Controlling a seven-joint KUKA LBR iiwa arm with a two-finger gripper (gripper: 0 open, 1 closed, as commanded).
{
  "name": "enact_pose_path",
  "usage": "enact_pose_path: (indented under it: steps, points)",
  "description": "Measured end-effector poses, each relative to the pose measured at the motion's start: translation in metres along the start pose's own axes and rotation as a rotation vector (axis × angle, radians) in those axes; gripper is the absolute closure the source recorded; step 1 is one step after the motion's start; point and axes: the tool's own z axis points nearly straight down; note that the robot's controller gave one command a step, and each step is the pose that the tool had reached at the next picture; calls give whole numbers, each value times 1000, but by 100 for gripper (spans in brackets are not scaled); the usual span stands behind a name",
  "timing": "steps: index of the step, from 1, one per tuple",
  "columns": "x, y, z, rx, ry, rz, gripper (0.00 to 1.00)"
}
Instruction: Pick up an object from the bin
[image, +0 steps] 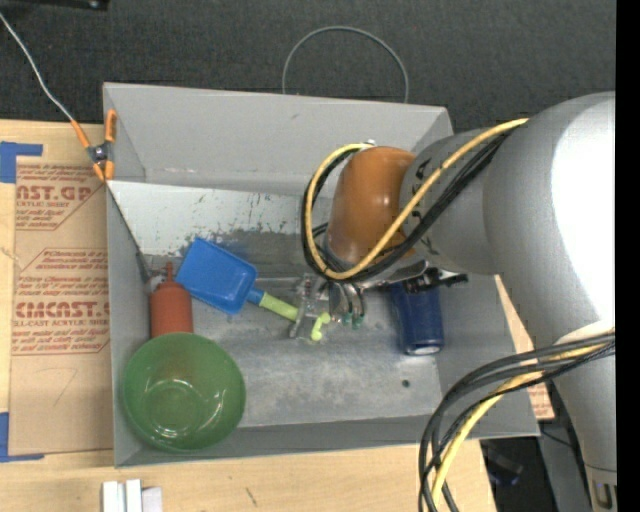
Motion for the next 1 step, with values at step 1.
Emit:
enact_pose_path:
  steps: [1]
  points:
    - [-3,-5,3,0,-3,22,100]
